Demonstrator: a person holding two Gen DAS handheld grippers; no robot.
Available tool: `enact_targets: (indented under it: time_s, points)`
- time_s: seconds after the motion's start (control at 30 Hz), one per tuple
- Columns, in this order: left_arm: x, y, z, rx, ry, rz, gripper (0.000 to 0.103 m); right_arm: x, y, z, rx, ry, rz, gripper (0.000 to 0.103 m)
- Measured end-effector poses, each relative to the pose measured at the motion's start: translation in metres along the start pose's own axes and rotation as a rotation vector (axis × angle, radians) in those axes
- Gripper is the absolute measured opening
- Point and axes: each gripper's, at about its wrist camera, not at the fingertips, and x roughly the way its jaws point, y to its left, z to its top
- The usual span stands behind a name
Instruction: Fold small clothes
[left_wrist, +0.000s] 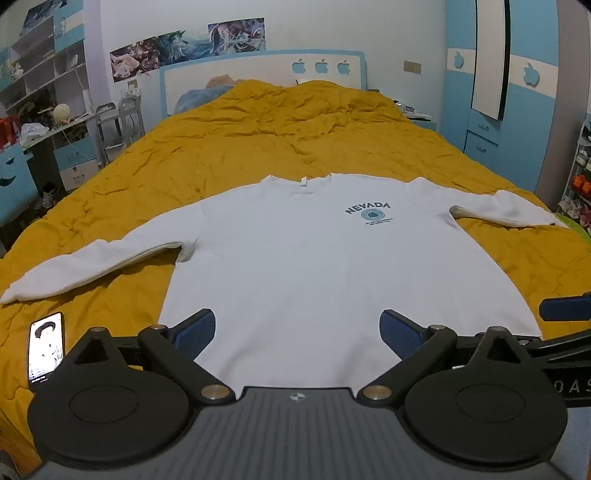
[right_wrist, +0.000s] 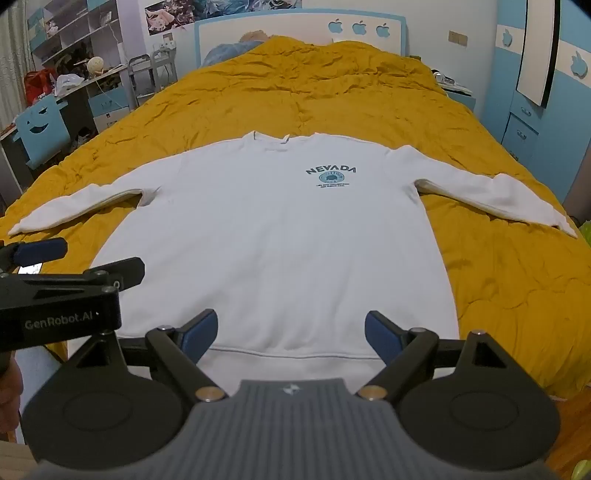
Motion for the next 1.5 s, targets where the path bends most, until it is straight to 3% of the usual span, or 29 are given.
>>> enact_targets:
  time_s: [1.5]
  points:
    - [0.0071,-0.0004,-0.0086,0.021,0.044,0.016,0.103,0.0065,0.0053,-0.0019,-0.001,0.031,0.011,0.083]
